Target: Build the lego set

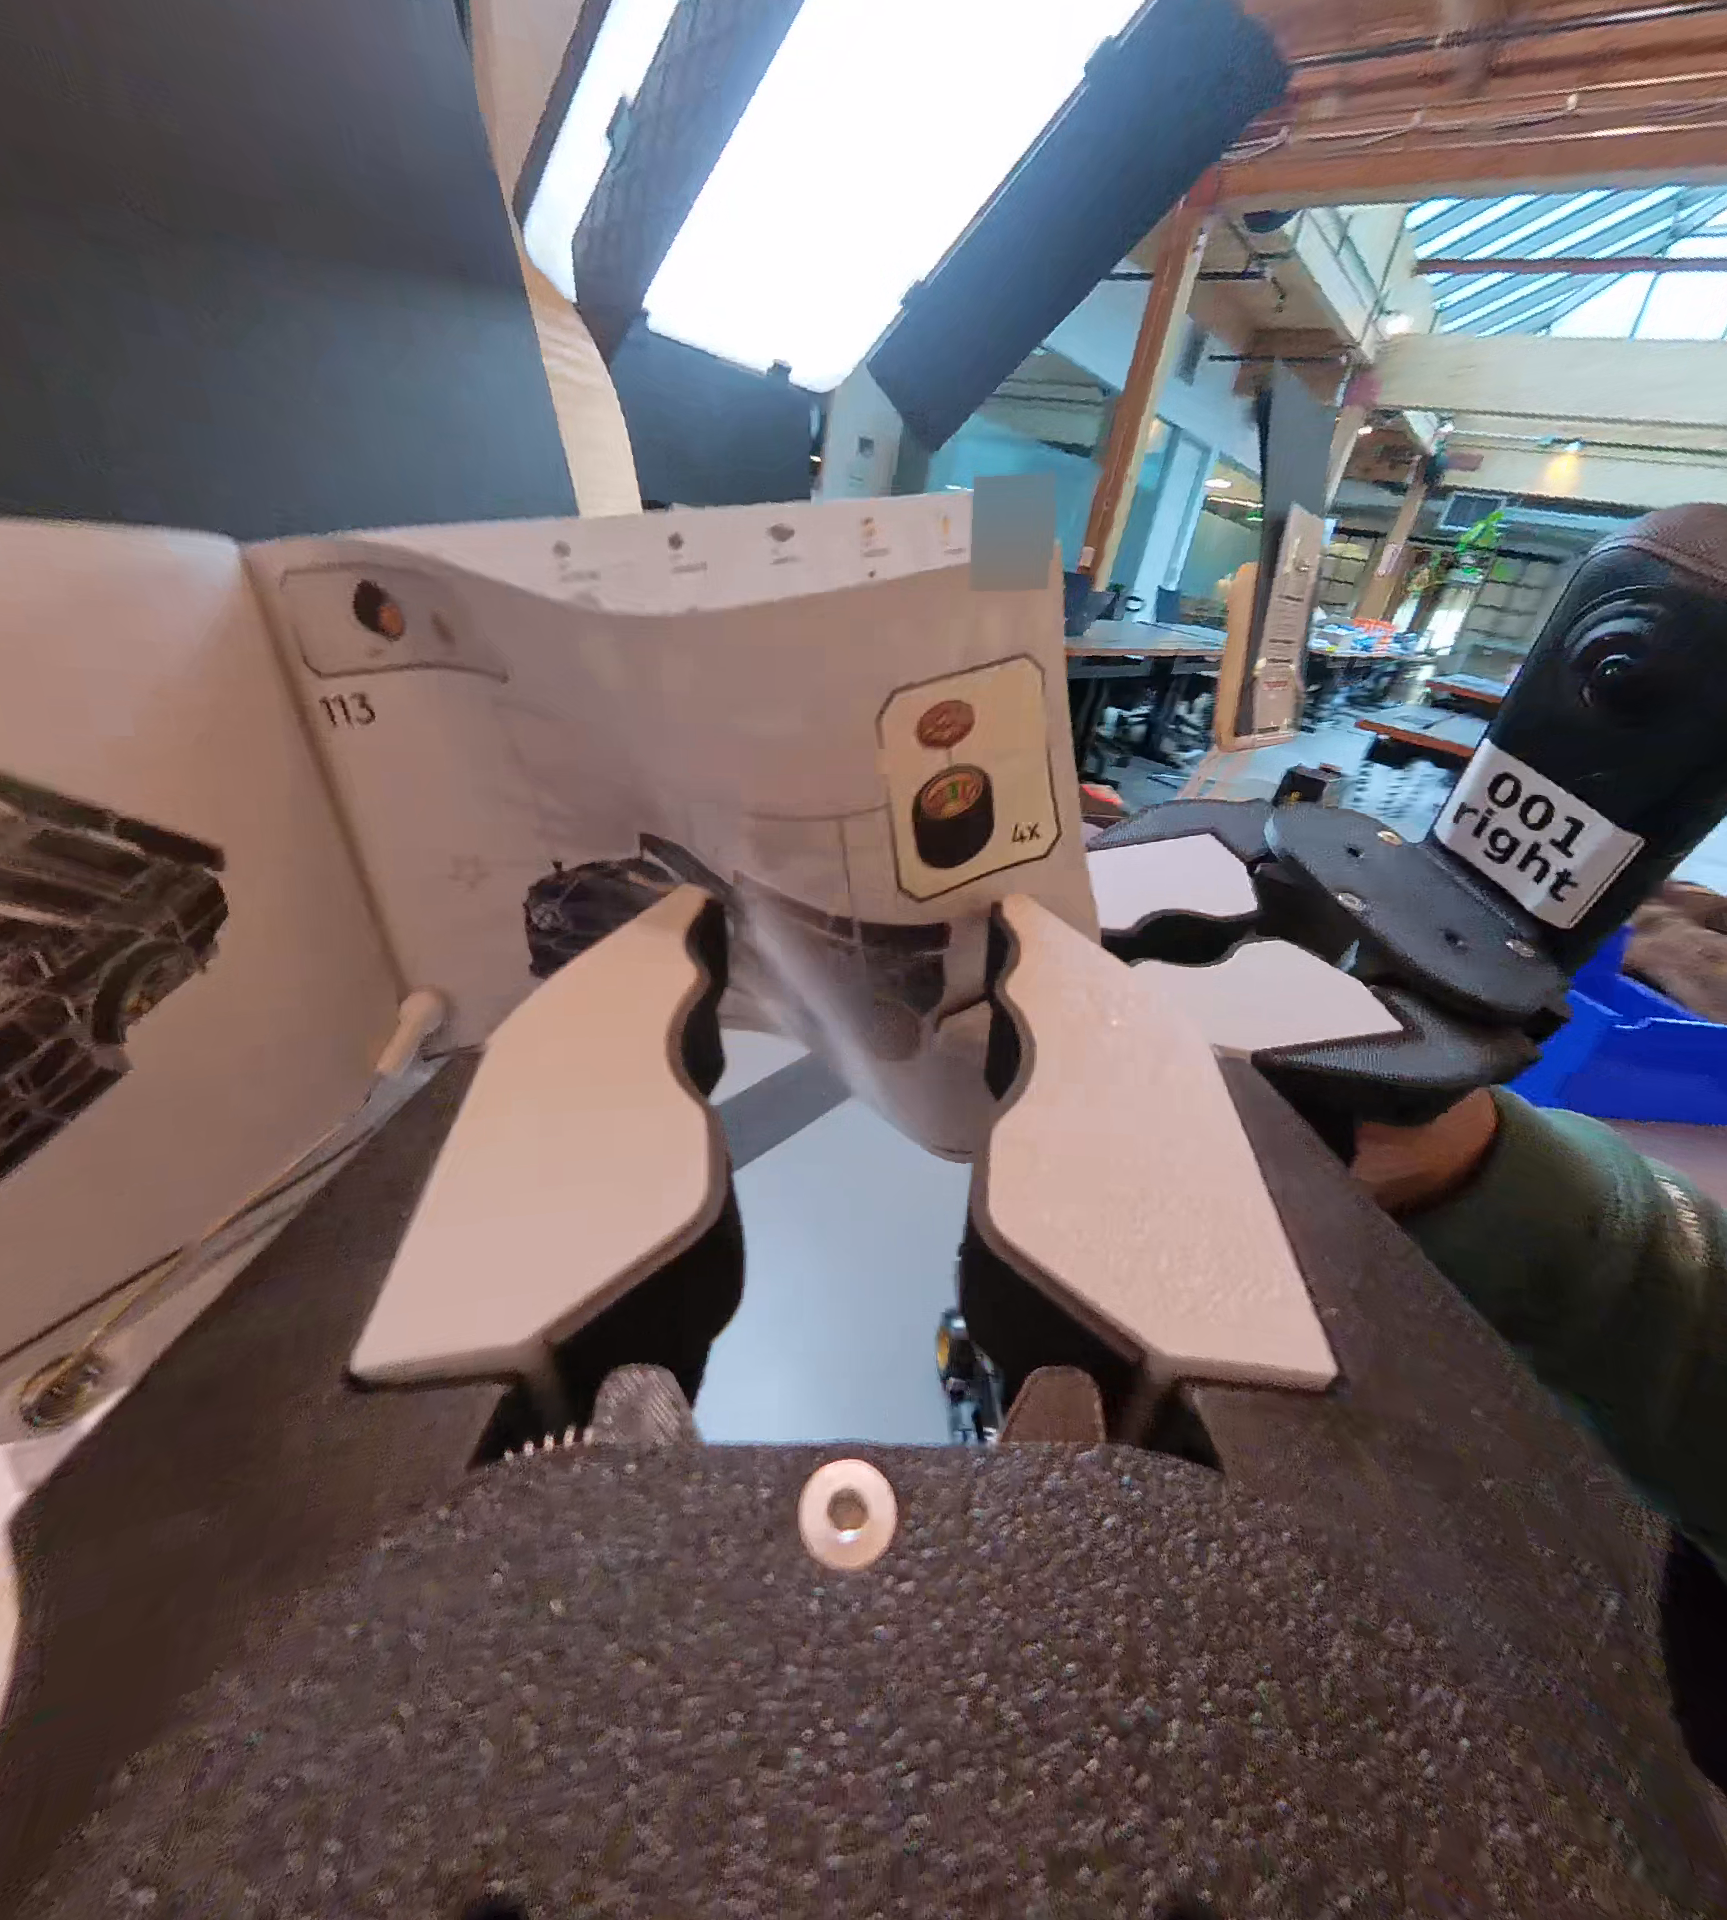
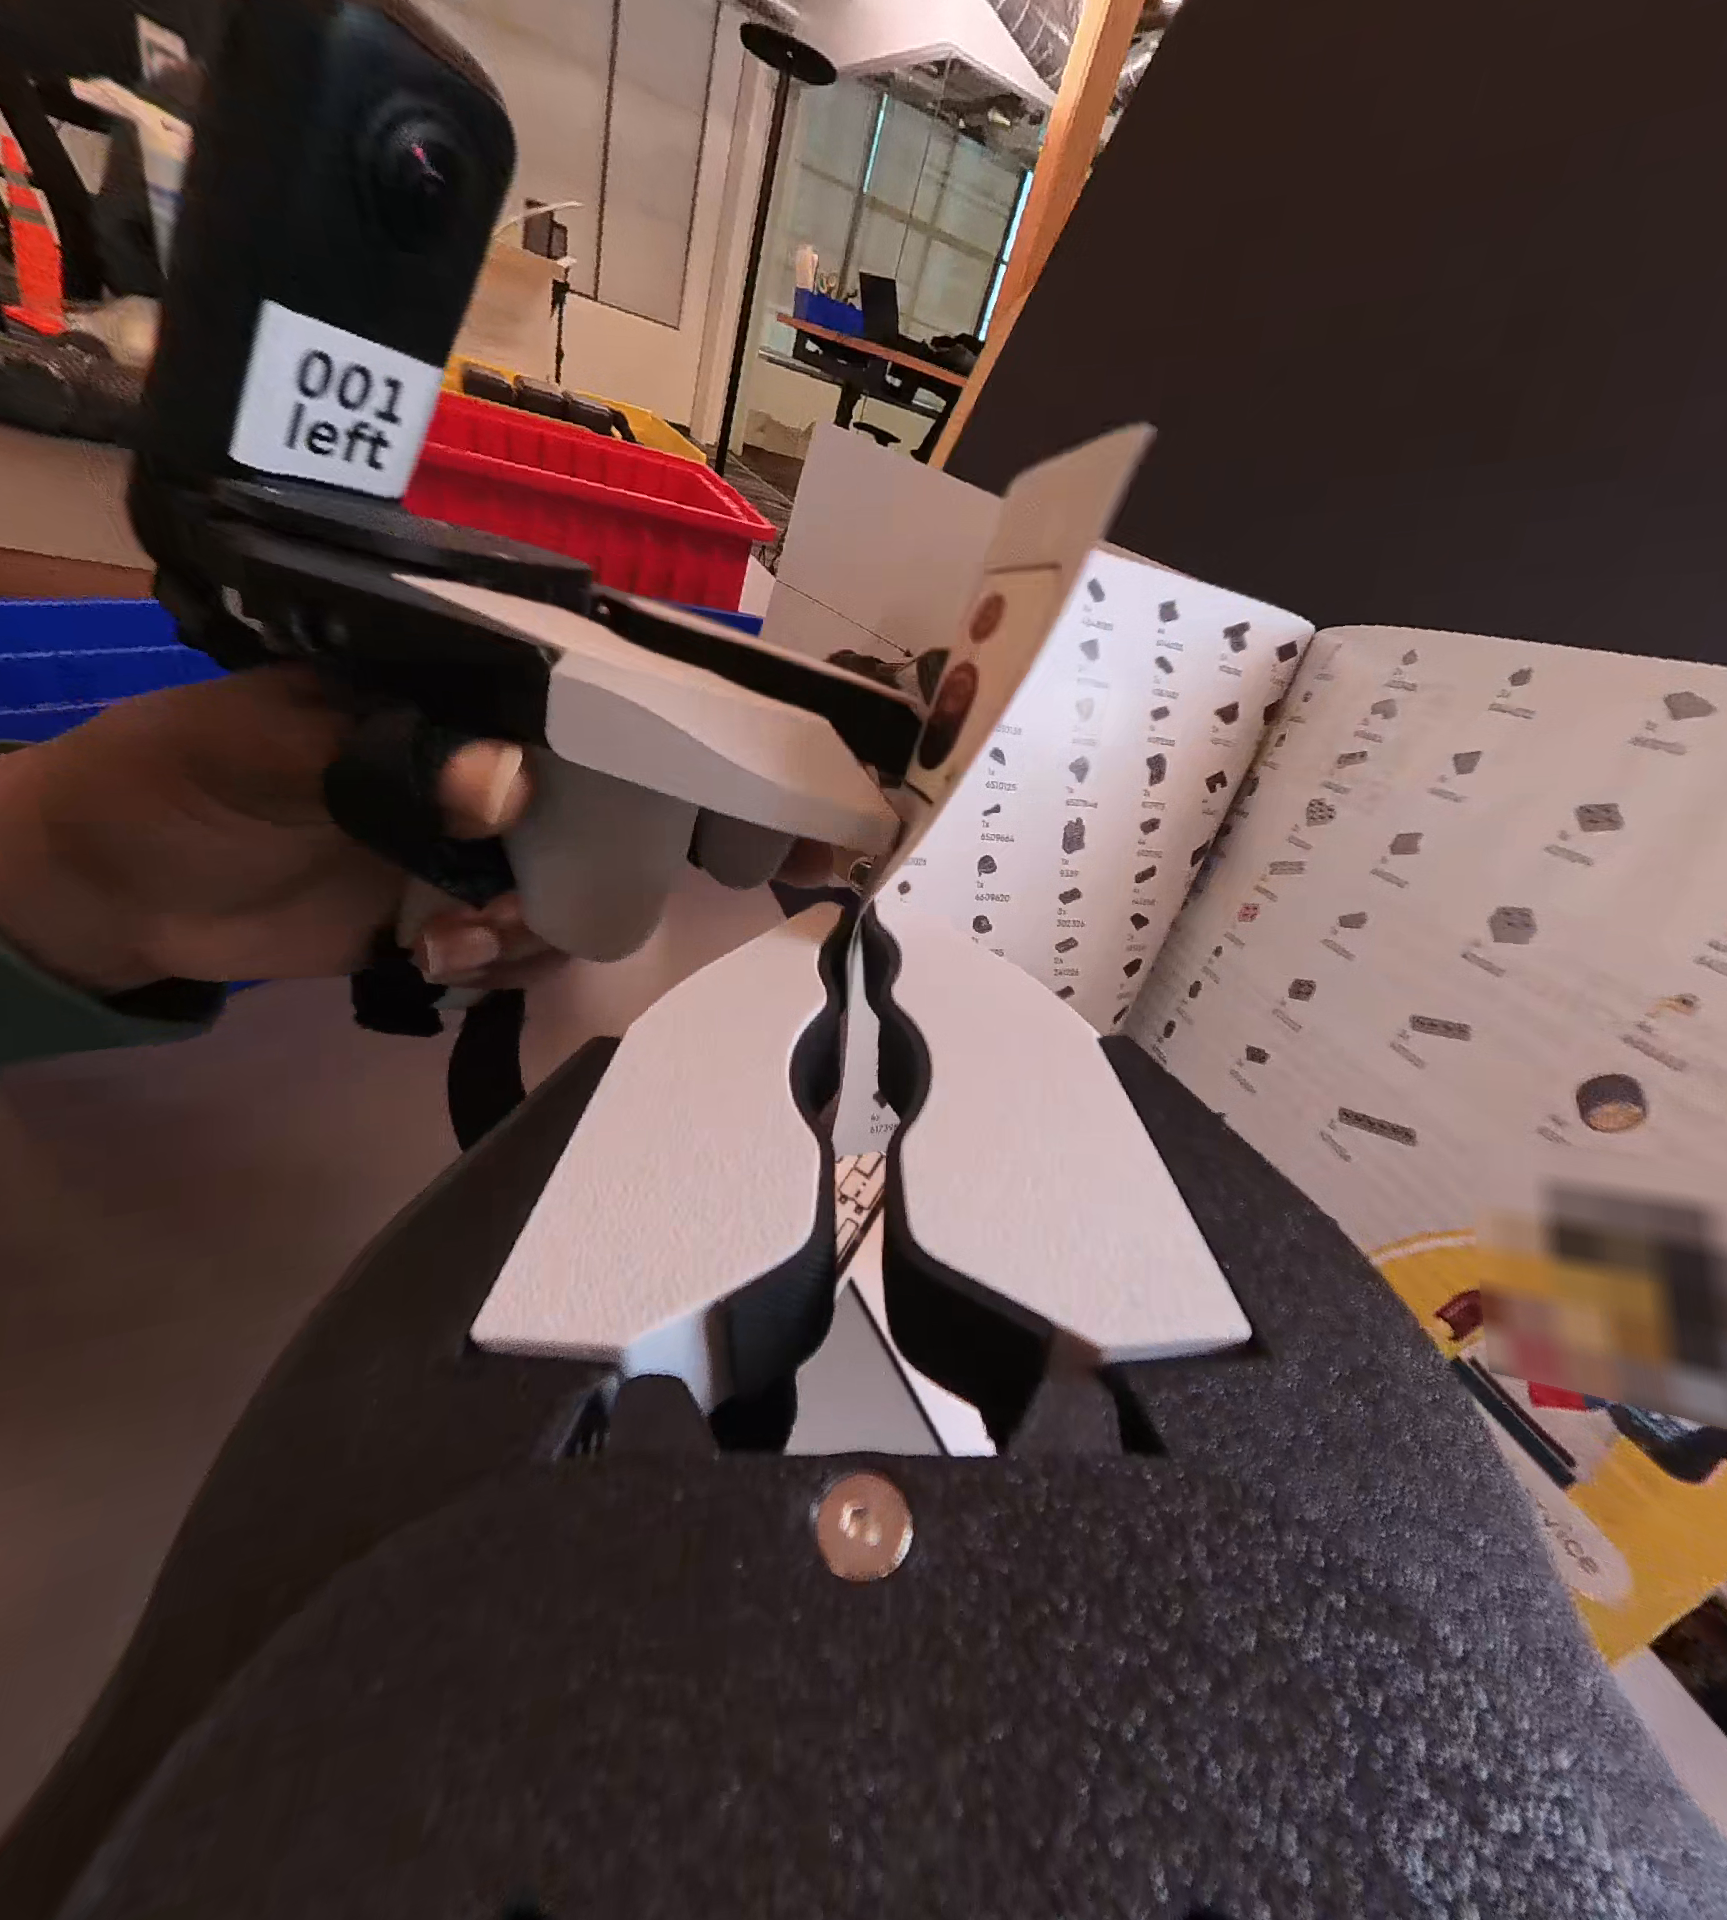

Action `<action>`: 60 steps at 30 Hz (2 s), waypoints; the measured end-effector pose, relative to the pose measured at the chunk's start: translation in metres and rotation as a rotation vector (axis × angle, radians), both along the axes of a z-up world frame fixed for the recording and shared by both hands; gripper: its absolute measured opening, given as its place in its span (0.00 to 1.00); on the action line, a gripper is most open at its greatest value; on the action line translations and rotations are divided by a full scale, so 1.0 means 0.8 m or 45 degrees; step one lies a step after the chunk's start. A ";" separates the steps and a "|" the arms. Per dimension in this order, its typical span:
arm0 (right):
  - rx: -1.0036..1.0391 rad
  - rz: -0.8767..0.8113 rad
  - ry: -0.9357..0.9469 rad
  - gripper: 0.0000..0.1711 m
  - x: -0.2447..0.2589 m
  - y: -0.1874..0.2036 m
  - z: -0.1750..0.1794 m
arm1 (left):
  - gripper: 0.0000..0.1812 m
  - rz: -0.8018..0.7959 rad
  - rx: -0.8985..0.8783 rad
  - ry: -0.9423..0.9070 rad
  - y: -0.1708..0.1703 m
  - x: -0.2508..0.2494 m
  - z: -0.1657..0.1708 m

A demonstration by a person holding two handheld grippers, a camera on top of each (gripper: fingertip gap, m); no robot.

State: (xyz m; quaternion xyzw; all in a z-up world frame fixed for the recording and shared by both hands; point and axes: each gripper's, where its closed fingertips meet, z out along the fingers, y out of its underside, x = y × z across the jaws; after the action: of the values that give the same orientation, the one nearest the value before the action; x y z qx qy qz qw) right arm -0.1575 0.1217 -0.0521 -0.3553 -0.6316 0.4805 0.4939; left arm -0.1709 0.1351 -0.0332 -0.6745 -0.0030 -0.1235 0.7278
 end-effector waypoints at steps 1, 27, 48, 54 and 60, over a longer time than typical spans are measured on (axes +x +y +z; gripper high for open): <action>-0.015 0.010 -0.002 0.01 0.000 0.000 0.000 | 0.28 -0.047 -0.009 -0.041 0.003 0.001 -0.003; -0.436 0.261 -0.190 0.03 0.000 0.006 0.014 | 0.01 -0.309 0.049 -0.113 -0.002 -0.001 -0.009; -0.611 0.304 -0.191 0.25 -0.008 0.026 0.030 | 0.02 -0.362 0.059 -0.103 -0.008 0.000 -0.013; -0.598 0.376 -0.177 0.07 -0.026 0.016 0.047 | 0.02 -0.369 0.066 -0.107 -0.011 -0.002 -0.011; -0.622 0.454 -0.181 0.00 -0.015 0.018 0.049 | 0.02 -0.381 0.098 -0.151 -0.015 -0.007 -0.005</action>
State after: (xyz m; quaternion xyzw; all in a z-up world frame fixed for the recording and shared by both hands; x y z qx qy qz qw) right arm -0.1692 0.1359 -0.0132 -0.3797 -0.5827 0.6712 0.2565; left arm -0.1764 0.1229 -0.0373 -0.6306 0.0591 -0.2703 0.7251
